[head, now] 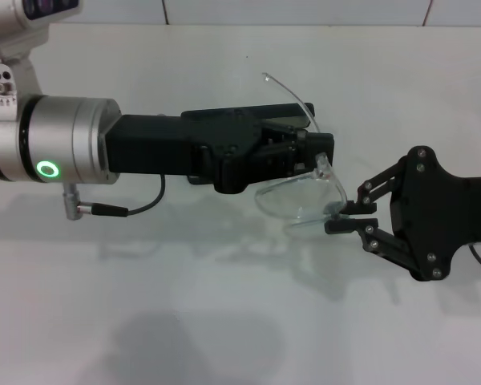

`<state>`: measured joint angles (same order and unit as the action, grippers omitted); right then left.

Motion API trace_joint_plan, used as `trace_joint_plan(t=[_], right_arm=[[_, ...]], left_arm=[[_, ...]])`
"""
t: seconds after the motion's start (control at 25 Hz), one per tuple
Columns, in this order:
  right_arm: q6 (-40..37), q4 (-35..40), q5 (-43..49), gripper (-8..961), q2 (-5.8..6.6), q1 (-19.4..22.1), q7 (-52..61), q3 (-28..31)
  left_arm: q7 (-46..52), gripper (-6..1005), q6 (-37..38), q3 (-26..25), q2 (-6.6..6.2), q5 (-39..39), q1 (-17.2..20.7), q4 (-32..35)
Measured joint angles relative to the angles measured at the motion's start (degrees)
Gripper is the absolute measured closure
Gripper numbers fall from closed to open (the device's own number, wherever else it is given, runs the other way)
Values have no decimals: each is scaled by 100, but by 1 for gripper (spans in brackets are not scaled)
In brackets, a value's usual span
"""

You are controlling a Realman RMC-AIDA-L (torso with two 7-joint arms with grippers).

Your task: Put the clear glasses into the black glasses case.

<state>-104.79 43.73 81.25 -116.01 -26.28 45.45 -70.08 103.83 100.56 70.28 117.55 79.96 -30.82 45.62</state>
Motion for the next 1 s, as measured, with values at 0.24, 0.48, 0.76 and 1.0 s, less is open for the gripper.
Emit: trace_joint_plan(t=[0.24,0.48,0.76,1.0], right_arm=[[21,-7,-36,904,5,-28,-1,-1],[22,-8,-37,904,9,-48,-2,-9],[-18,-5,-42,904,7,-38,-2,-36],[-35,-4,-74,904,0,2,-1,-40]], left_arm=[[9,948,78,4,2,82,-25,-8],[14,948,217,2,15,98,-50,-5],[-63,948,219,-458,42,43,42,0],[-283,949,207,-1097,107,33,237,-13]])
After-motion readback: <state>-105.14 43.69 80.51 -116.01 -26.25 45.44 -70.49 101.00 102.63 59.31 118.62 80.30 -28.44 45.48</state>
